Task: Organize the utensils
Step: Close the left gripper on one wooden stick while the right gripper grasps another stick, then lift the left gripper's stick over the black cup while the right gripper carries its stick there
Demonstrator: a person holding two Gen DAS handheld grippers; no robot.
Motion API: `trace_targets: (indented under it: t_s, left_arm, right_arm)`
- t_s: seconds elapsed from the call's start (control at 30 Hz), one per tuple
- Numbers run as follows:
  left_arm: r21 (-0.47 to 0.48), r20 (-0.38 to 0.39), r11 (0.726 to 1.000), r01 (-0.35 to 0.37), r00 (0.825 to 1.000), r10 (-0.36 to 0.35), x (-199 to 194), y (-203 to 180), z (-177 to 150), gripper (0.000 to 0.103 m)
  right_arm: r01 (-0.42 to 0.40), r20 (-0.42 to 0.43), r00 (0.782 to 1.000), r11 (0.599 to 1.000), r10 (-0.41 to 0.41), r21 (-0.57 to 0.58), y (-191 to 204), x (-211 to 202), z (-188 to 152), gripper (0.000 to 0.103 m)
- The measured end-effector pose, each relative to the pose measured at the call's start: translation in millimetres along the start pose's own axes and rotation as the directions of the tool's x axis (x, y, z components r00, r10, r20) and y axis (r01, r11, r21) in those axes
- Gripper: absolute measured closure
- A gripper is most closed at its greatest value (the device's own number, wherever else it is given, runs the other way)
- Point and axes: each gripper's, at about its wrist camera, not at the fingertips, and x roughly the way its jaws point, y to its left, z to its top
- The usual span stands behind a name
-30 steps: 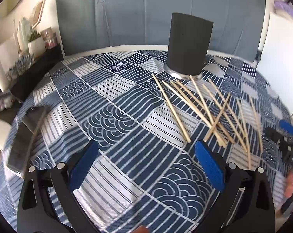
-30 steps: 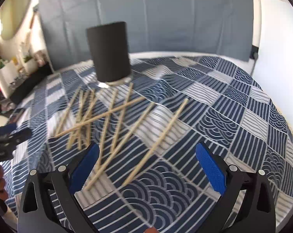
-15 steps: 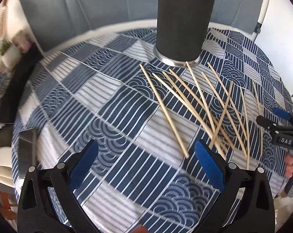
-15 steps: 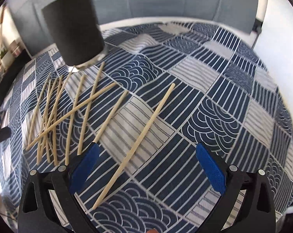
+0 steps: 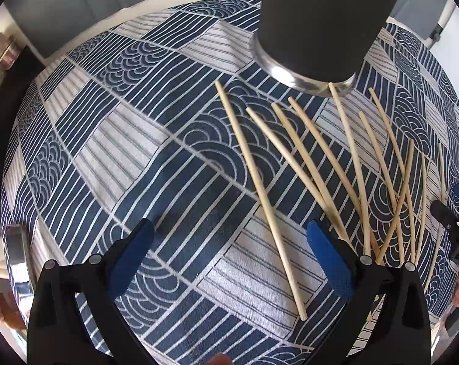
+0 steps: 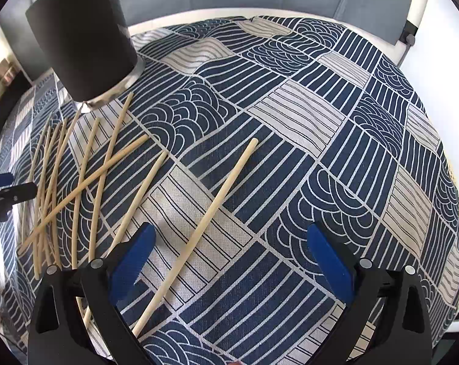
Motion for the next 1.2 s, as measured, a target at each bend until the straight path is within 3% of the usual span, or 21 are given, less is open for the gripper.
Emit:
trace_targets:
  t_s: [0.3,0.43,0.47,0.53,0.63,0.67,0.7,0.77,0.83,0.87,1.0,1.2]
  left_arm:
    - [0.093,0.116,0.995,0.022,0.993,-0.033,-3.4,7.7,-22.2,0.004]
    - [0.169,0.070,0.984,0.047,0.996,-0.060,-3.7,11.9,-16.5,0.004]
    - [0.175,0.072,0.983,0.048,0.995,-0.062,-4.2,10.6,-13.7,0.004]
    - [0.189,0.066,0.981,0.048,0.996,-0.062,-3.5,13.8,-11.2,0.005]
    - [0.205,0.051,0.977,0.053,0.997,-0.065,-10.6,24.2,-7.1,0.025]
    - [0.204,0.049,0.977,0.052,0.997,-0.063,-15.1,31.0,-1.8,0.049]
    - [0.202,0.042,0.978,0.046,0.998,-0.055,-18.9,36.4,-2.1,0.079]
    - [0.190,0.012,0.982,0.016,1.000,-0.019,-18.4,45.8,-0.8,0.096]
    - [0.197,0.022,0.979,-0.049,0.999,0.046,-18.4,57.4,-3.3,0.098]
    - [0.188,0.032,0.980,-0.059,0.998,0.054,-18.5,61.7,-4.4,0.098]
    - [0.134,0.048,0.989,-0.063,0.997,0.057,-20.3,77.5,-7.2,0.098]
    - [0.107,0.125,0.993,-0.045,0.992,0.032,-49.7,76.6,10.4,0.098]
  right_arm:
    - [-0.007,-0.019,1.000,1.000,0.007,-0.025,-0.2,-1.5,-1.2,0.006]
    - [-0.023,-0.074,0.997,0.997,0.018,-0.070,0.0,1.2,7.2,0.008]
    - [-0.028,-0.086,0.996,0.997,0.021,-0.078,-0.8,1.9,8.0,0.010]
    - [-0.030,-0.104,0.994,0.996,0.021,-0.088,-6.1,-0.9,9.5,0.025]
    - [-0.034,-0.117,0.993,0.994,0.021,-0.102,-18.4,-8.1,9.0,0.062]
    - [-0.035,-0.124,0.992,0.994,0.022,-0.108,-21.0,-10.0,8.1,0.091]
    - [-0.025,-0.133,0.991,0.994,0.010,-0.108,-24.4,-11.2,6.4,0.097]
    - [-0.008,-0.135,0.991,0.991,-0.011,-0.135,-32.7,-11.9,3.4,0.098]
    - [-0.011,-0.108,0.994,0.992,-0.003,-0.126,-40.6,-13.2,-1.1,0.098]
    - [-0.048,-0.093,0.995,0.995,0.040,-0.085,-49.2,-13.6,-2.6,0.098]
    - [-0.113,-0.044,0.993,0.993,0.112,-0.021,-65.7,-20.8,-3.6,0.098]
    - [-0.143,0.036,0.989,0.989,0.144,-0.027,-63.4,-44.4,10.7,0.098]
